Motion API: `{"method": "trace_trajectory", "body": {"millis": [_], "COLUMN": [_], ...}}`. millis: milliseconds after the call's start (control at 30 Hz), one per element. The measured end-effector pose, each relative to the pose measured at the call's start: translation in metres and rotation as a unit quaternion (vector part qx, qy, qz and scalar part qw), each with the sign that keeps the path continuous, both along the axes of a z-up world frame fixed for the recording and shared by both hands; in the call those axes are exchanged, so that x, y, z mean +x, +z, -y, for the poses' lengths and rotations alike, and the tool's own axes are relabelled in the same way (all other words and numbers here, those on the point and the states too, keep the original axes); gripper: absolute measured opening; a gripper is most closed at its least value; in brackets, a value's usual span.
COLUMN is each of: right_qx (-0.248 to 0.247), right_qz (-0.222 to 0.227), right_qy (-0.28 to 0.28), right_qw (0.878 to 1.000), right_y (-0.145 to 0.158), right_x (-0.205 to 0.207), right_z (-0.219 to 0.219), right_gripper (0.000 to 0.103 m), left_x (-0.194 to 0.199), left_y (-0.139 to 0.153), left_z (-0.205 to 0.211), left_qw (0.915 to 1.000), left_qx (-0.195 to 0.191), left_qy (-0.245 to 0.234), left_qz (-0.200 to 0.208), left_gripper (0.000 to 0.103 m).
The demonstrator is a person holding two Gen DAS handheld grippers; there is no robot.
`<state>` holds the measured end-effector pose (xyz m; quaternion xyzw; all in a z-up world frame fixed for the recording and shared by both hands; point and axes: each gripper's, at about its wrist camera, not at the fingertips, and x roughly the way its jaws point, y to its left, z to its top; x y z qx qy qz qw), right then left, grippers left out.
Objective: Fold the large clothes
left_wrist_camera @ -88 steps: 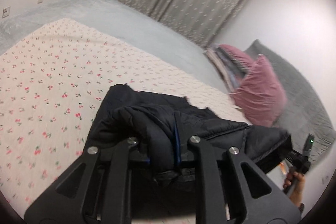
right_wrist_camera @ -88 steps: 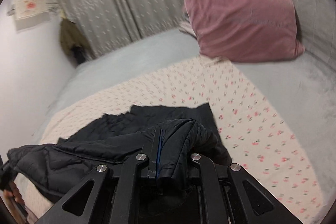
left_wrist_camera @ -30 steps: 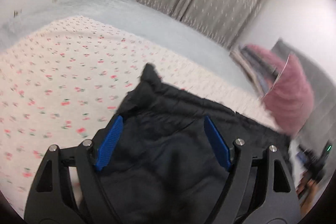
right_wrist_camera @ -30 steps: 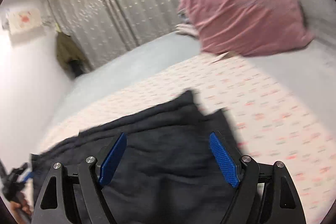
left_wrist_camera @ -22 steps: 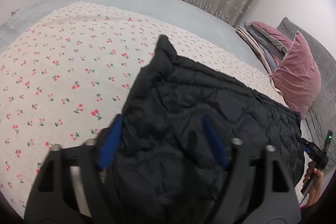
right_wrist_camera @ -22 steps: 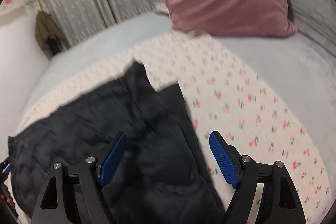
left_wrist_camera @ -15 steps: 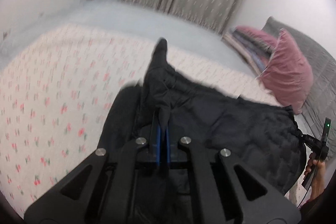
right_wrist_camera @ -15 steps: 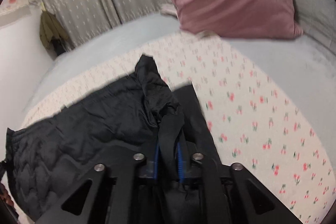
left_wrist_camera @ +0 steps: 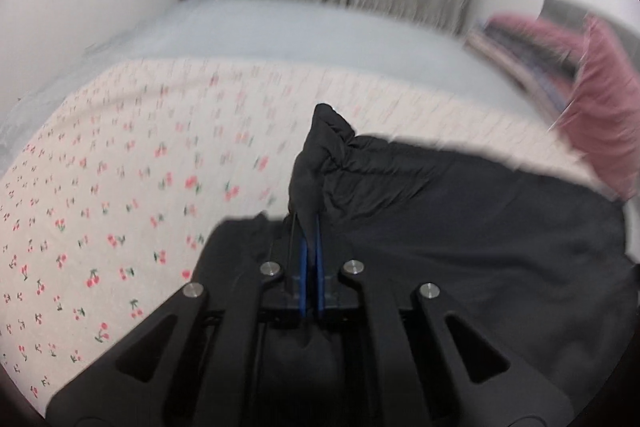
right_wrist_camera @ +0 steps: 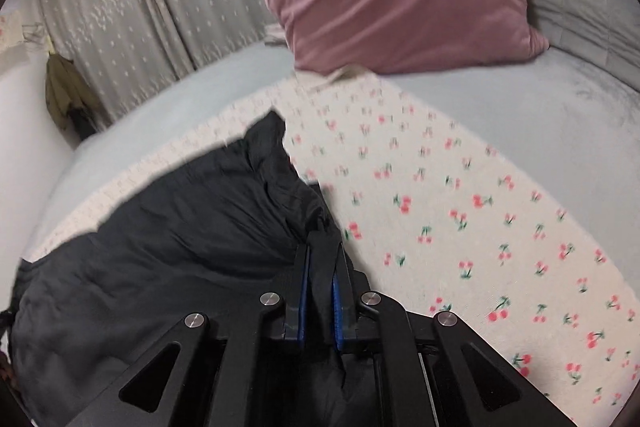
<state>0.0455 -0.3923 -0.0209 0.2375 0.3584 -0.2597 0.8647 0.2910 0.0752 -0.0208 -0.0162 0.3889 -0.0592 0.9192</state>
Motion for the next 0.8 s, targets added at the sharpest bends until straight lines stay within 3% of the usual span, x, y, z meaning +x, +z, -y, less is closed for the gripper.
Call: {"method": "trace_trajectory", "body": {"millis": [100,133,200,233,267,333,433,500,567,667,800], "right_qx": [-0.025,-0.037,-0.071,-0.080,-0.087,-0.097,-0.103,-0.076,-0.065,-0.114,-0.069], "right_qz": [-0.014,-0.017,-0.027,-0.026,-0.018,0.008,0.031,0.031,0.011,-0.035,-0.026], "right_qy": [-0.004,-0.008,-0.025,-0.026,-0.020,0.010,0.110,0.189,0.227,0.218,0.148], "right_qw": [1.000,0.999,0.997,0.996,0.996,0.995,0.988,0.979,0.972,0.969,0.986], "right_y": [0.007,0.012,0.031,0.038,0.048,0.063,0.074,0.064,0.047,0.022,0.014], "right_x": [0.001,0.000,-0.001,0.001,0.002,0.008,0.027,0.041,0.051,0.055,0.034], "right_z": [-0.006,-0.009,-0.024,-0.030,-0.042,-0.067,-0.129,-0.163,-0.178,-0.166,-0.096], "right_gripper": [0.012,0.014,0.019,0.026,0.030,0.046,0.068,0.069,0.069,0.069,0.069], "left_x": [-0.005,-0.010,-0.025,-0.037,-0.047,-0.066,-0.078,-0.076,-0.069,-0.059,-0.048], "left_y": [0.006,0.013,0.031,0.043,0.052,0.065,0.063,0.047,0.027,0.011,0.007], "left_z": [0.006,0.011,0.022,0.030,0.037,0.058,0.091,0.105,0.108,0.081,0.028], "left_qw": [0.9995,0.9989,0.9982,0.9975,0.9961,0.9916,0.9859,0.9851,0.9862,0.9909,0.9950], "left_qx": [0.030,0.045,0.047,0.037,0.027,0.012,0.010,0.035,0.060,0.062,0.079], "left_qy": [0.004,0.004,-0.020,-0.037,-0.054,-0.095,-0.148,-0.156,-0.150,-0.116,-0.055], "left_qz": [0.006,0.013,0.030,0.046,0.064,0.086,0.077,0.063,0.037,0.030,0.024], "left_gripper": [0.007,0.014,0.041,0.060,0.071,0.079,0.082,0.083,0.083,0.084,0.084]}}
